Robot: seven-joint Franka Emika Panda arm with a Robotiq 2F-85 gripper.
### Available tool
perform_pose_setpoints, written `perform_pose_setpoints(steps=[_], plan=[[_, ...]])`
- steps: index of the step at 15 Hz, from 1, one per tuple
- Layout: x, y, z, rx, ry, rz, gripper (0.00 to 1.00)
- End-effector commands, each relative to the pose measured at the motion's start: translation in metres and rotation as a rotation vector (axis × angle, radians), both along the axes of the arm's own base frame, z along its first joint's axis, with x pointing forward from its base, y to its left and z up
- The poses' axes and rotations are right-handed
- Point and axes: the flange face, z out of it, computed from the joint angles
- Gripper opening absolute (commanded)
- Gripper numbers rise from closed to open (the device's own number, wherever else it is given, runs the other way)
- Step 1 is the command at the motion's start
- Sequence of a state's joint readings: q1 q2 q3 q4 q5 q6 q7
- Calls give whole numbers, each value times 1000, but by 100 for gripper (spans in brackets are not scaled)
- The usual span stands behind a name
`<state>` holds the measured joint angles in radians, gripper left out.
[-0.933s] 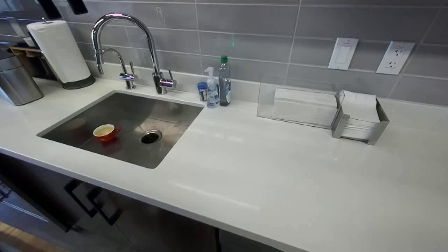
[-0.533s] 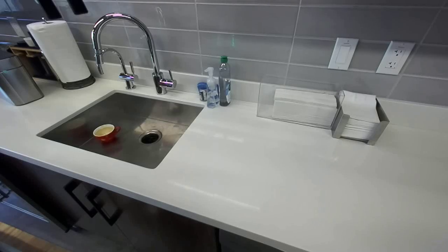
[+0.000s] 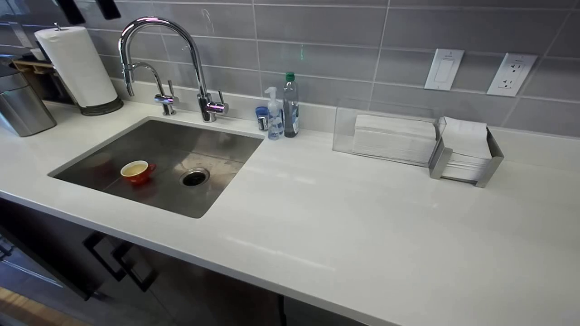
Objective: Open the tap faucet
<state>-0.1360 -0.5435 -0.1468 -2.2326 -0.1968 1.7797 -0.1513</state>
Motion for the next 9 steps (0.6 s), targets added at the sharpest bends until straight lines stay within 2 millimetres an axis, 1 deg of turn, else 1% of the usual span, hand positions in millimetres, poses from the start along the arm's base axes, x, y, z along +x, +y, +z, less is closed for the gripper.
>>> perform_pose_setpoints(steps=[1, 2, 4, 7, 9], plan=[[66, 34, -21, 76, 36, 64, 100], [84, 46, -29, 95, 47, 81, 100], [115, 60, -41, 79, 33, 77, 100], [151, 59, -55, -13, -32, 71, 100], [173, 62, -68, 2, -62, 81, 100]])
